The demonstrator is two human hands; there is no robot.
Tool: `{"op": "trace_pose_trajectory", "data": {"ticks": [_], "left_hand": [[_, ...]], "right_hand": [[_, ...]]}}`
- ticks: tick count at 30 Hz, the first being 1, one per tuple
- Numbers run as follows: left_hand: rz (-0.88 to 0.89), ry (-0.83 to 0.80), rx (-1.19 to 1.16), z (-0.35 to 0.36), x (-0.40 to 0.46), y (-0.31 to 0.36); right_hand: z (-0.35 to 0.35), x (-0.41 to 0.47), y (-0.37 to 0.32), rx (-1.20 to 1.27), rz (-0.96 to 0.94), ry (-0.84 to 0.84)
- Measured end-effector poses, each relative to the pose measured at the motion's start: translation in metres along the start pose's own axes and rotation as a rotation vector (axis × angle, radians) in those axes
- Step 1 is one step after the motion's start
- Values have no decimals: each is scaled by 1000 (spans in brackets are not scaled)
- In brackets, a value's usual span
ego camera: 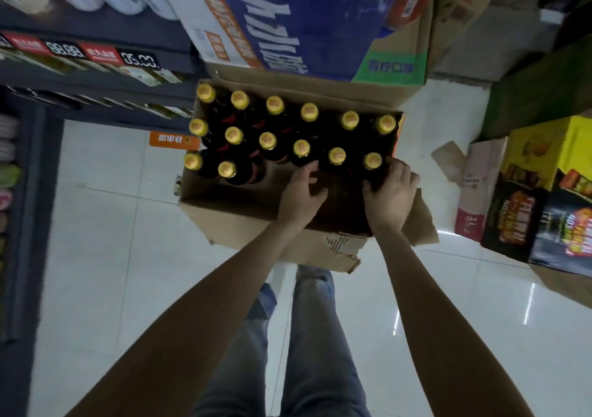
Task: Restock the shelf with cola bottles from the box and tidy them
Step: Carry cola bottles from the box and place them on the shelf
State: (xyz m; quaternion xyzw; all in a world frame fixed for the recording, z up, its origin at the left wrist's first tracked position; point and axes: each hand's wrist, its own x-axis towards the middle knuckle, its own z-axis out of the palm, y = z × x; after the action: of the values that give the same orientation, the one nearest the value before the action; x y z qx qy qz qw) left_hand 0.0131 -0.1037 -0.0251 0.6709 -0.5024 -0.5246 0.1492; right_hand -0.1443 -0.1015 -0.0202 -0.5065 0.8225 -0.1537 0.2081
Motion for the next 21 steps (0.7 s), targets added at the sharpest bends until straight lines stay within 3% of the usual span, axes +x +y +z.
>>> {"op": "trace_pose_trajectory", "data": {"ticks": [3, 7, 14, 18, 21], "left_hand": [[22, 118, 97, 31, 17, 9], [2, 326, 272, 55, 27, 9], [45, 450, 513, 68, 38, 0], [89, 424, 463, 63, 33, -2], [90, 379, 286, 54, 18, 8]], "right_hand": [[0, 24, 16, -211, -186, -137], [9, 44, 28, -315, -244, -301], [24, 44, 35, -298, -330, -78], [5, 37, 32, -215, -397, -12], [-28, 26, 19, -65, -433, 16]]}}
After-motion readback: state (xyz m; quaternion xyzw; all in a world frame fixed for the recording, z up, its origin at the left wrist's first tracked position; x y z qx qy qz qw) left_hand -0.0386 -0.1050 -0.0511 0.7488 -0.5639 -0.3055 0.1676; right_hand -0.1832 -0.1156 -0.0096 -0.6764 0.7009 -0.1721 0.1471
